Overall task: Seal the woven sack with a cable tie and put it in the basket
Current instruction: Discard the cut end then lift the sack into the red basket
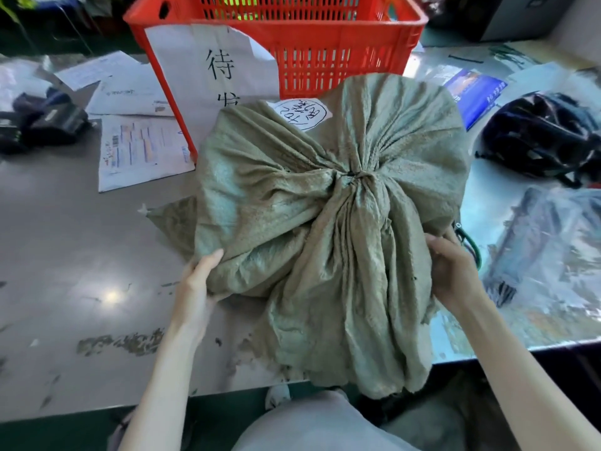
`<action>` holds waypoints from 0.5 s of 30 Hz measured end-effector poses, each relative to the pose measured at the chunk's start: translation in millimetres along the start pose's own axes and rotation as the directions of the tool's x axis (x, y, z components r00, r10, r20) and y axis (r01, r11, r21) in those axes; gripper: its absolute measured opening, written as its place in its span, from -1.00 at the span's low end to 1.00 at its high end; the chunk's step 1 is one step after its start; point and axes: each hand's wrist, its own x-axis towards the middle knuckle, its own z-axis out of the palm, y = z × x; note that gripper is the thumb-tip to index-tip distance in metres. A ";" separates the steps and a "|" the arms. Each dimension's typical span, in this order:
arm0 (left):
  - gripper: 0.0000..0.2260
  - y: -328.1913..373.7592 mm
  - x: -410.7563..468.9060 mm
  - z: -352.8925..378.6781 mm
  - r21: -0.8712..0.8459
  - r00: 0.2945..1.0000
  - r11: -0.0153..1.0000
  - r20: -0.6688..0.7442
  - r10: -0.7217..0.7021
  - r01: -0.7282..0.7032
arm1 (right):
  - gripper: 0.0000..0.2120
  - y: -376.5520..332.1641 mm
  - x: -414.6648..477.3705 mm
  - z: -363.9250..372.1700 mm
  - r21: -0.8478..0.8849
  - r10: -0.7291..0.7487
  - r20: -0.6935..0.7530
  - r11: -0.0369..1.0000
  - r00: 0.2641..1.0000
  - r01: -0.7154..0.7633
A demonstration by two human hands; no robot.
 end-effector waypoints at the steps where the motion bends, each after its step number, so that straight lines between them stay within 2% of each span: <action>1: -0.58 3.1 3.9 -2.0 0.005 0.999 1.000 0.038 -0.028 0.028 | -0.63 -7.2 1.7 -0.2 0.039 -0.007 -0.017 0.999 1.000 0.007; 2: -0.56 5.8 7.1 -3.0 0.005 0.996 0.999 0.074 -0.055 0.054 | -0.74 -14.6 5.5 -1.6 0.101 -0.002 -0.059 0.995 0.998 0.008; 3: -0.55 8.8 10.0 -3.7 -0.005 0.992 0.997 0.098 -0.081 0.082 | -0.77 -22.8 10.2 -3.4 0.167 0.001 -0.109 0.986 0.994 0.017; 7: -0.47 18.6 26.3 2.2 -0.051 0.969 0.968 0.050 -0.243 0.245 | -0.61 -42.6 42.7 -4.2 0.252 0.046 -0.241 0.968 0.969 0.017; 10: -0.53 25.4 40.2 9.5 0.009 0.960 0.961 0.049 -0.275 0.275 | -0.54 -49.7 64.4 10.2 0.171 0.076 -0.224 0.985 0.972 -0.038; 12: -0.59 30.2 49.1 13.3 0.032 0.956 0.957 0.055 -0.289 0.288 | -0.60 -46.8 72.3 16.7 0.108 0.097 -0.185 0.991 0.978 -0.077; 15: -0.52 31.0 61.7 17.0 0.037 0.951 0.952 0.049 -0.306 0.305 | -0.68 -43.1 66.2 31.1 0.073 0.115 -0.163 0.992 0.980 -0.104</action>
